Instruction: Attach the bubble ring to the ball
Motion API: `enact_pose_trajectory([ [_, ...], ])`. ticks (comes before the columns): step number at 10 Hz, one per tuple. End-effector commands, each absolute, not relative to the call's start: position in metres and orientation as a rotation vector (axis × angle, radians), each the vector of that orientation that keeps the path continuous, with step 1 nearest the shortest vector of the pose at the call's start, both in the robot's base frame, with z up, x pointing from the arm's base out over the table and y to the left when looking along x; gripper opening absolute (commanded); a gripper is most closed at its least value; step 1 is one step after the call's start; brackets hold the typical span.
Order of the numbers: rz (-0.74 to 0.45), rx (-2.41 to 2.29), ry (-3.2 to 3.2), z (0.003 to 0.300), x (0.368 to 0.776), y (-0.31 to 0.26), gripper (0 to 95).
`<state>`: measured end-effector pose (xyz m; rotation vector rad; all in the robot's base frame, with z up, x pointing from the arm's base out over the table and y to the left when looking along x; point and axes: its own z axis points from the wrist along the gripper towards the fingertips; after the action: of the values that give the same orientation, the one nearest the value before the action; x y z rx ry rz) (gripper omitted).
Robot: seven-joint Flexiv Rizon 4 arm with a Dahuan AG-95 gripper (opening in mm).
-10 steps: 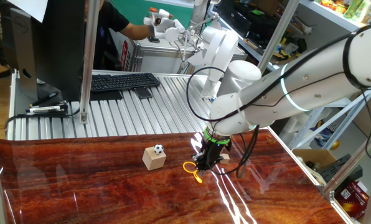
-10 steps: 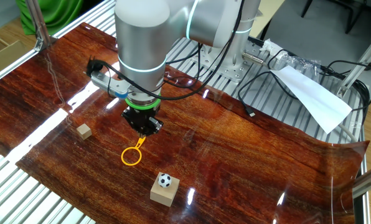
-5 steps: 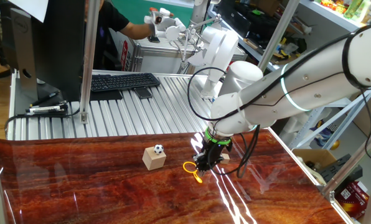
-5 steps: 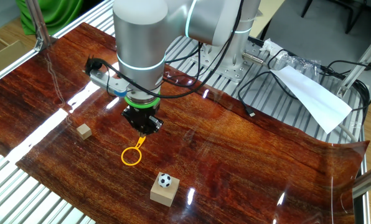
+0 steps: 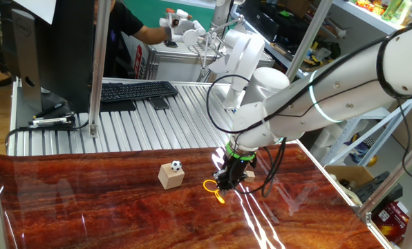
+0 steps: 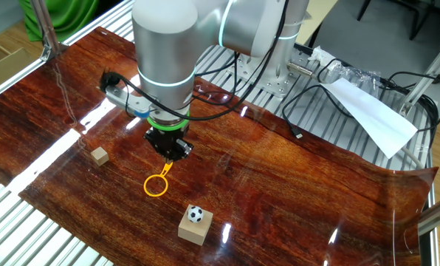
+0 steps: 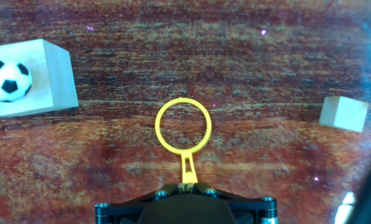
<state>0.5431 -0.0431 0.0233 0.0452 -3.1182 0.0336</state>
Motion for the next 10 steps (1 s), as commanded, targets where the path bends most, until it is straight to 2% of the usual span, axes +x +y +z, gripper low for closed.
enact_pose_trajectory([
  [1,0.041,0.053,-3.112,0.0156,0.5480,-0.0415,0.0],
  [8,0.057,0.055,-3.096,0.0142,0.5483,-0.0423,0.0],
  [9,0.057,0.046,-3.096,0.0142,0.5483,-0.0423,19.0],
  [10,0.057,0.040,-3.096,0.0142,0.5483,-0.0423,19.0],
])
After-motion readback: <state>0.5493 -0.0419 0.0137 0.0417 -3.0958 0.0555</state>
